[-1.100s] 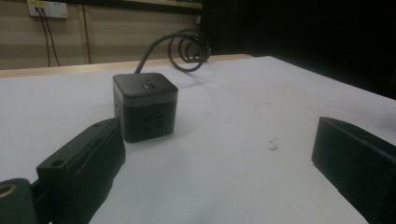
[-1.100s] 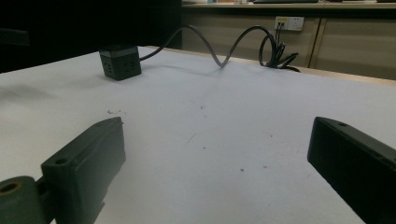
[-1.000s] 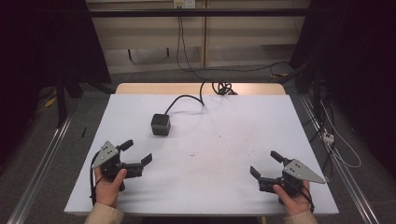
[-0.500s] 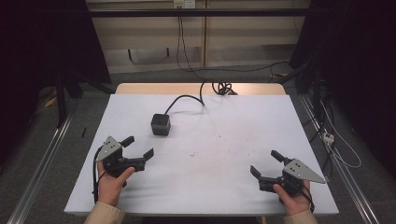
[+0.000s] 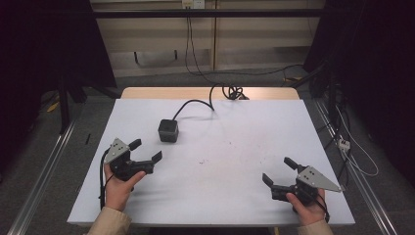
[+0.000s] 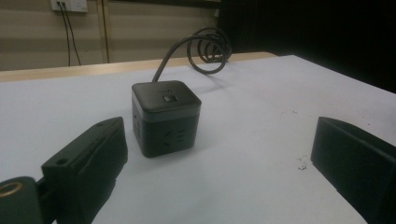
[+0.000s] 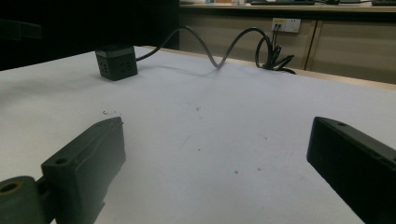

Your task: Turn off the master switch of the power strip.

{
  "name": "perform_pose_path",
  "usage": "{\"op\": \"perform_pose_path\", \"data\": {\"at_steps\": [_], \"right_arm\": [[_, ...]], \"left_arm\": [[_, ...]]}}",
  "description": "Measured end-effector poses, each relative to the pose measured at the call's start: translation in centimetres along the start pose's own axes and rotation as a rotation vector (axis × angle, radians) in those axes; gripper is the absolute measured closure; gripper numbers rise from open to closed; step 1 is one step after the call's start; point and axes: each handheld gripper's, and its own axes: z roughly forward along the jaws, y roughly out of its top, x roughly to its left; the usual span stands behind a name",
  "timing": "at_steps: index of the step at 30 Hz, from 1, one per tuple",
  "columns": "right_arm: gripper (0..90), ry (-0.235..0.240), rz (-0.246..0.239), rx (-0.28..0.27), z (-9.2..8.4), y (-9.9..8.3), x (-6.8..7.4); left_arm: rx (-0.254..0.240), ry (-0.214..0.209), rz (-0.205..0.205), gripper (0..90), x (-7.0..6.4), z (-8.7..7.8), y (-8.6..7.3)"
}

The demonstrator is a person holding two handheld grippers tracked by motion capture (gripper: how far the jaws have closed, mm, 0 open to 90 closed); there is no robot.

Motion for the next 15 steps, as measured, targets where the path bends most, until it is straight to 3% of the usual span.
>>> {"op": "perform_pose_path", "data": {"at_steps": [15], "right_arm": [[3.9,0.008,-0.002,-0.006,0.11,0.07,0.24]], "left_arm": [[0.009,-0.003,-0.02,5.0,0.12,0.84,0.59]]}}
